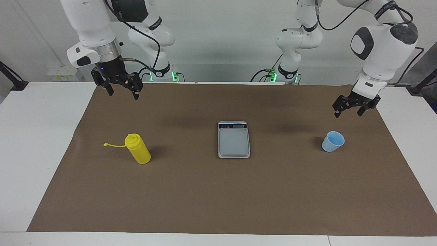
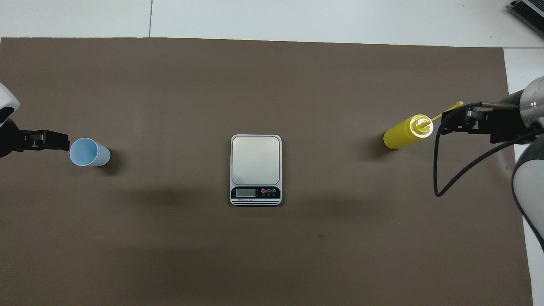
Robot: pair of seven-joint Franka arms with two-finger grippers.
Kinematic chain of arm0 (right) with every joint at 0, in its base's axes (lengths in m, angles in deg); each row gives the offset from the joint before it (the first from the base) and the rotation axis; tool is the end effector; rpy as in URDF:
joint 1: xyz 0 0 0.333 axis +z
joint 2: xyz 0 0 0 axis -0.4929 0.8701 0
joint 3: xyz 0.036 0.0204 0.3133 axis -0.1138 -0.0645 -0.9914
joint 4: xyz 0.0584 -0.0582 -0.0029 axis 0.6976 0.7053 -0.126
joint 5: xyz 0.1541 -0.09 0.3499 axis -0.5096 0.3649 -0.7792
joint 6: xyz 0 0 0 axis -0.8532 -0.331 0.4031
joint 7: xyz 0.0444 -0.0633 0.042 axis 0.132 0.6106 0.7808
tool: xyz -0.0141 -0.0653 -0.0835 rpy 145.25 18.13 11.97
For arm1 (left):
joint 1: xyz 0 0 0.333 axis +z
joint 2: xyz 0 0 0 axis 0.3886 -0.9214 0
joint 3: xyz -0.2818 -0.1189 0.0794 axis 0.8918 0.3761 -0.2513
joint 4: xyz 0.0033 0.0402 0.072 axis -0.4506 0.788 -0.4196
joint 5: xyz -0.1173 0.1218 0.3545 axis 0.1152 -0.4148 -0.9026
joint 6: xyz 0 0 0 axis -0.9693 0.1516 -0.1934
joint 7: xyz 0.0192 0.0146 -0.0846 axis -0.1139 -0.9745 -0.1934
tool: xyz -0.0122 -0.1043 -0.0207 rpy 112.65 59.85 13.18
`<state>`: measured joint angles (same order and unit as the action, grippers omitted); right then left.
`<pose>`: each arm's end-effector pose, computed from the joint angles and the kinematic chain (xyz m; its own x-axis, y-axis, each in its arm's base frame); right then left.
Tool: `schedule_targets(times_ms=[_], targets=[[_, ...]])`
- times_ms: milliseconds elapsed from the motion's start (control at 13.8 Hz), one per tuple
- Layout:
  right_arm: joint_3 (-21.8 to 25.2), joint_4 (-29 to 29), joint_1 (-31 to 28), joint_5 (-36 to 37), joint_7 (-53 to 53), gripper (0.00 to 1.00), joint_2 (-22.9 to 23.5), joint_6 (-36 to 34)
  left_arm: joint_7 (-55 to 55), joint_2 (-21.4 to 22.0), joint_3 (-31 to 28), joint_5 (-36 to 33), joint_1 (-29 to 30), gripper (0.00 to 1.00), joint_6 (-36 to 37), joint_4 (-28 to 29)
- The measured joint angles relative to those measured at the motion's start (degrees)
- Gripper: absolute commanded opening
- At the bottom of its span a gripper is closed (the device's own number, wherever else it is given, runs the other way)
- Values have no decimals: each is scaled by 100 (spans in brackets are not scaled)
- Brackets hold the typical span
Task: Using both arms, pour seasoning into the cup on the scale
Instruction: 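Move the left gripper onto the blue cup and close it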
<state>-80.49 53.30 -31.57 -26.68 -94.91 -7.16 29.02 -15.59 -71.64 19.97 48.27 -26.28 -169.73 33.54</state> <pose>0.5592 0.0368 0.6287 0.9804 -0.1914 0.0456 -0.1924 -0.9811 0.0186 0.5461 0.0253 0.5017 0.9971 0.0037 0.0763 0.0060 -0.9995 -0.0301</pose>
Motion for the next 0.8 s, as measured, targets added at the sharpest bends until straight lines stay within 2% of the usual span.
schedule_targets(times_ms=[363, 798], targets=[[1, 1, -84, 0, 0, 100, 0, 0, 302, -547, -363, -1, 45, 100, -1071, 405], [1, 1, -86, 0, 0, 100, 0, 0, 412, -586, -510, -1, 90, 100, -1700, 828]])
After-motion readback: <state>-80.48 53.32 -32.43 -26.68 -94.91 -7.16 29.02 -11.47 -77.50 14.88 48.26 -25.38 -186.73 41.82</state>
